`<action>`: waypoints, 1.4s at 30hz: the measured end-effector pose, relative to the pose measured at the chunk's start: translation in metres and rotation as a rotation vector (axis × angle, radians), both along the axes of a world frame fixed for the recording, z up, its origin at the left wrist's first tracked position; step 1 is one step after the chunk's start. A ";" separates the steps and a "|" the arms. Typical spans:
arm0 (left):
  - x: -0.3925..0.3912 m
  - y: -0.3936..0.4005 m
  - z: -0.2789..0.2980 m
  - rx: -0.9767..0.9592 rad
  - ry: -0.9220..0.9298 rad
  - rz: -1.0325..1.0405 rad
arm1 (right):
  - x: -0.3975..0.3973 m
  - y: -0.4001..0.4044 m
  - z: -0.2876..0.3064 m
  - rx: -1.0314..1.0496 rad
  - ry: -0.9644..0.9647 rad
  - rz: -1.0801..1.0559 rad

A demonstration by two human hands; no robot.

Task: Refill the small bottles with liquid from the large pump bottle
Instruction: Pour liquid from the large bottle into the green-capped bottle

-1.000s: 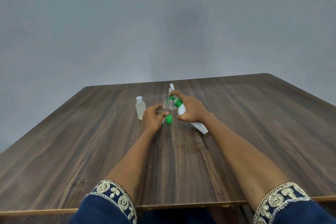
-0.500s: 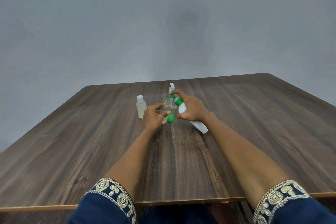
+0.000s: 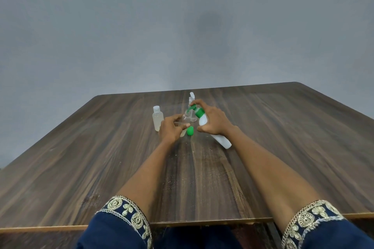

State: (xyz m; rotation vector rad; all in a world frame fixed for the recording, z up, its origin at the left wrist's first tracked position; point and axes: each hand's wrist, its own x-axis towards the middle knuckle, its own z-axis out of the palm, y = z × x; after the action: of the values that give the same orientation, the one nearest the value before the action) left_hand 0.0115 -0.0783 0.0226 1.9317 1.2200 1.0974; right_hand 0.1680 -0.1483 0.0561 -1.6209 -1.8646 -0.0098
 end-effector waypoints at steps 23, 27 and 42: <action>0.003 -0.003 0.001 0.019 -0.010 -0.012 | 0.003 0.000 -0.002 0.018 0.028 -0.004; 0.004 -0.002 0.001 0.024 -0.021 -0.005 | 0.003 -0.002 0.000 0.020 0.026 -0.010; 0.005 -0.003 0.004 0.018 -0.032 -0.005 | 0.003 -0.004 0.001 0.014 0.023 -0.009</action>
State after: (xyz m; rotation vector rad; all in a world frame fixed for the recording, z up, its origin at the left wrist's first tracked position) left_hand 0.0161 -0.0818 0.0263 1.9226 1.1914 1.1356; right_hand 0.1711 -0.1527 0.0573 -1.6131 -1.8362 -0.0076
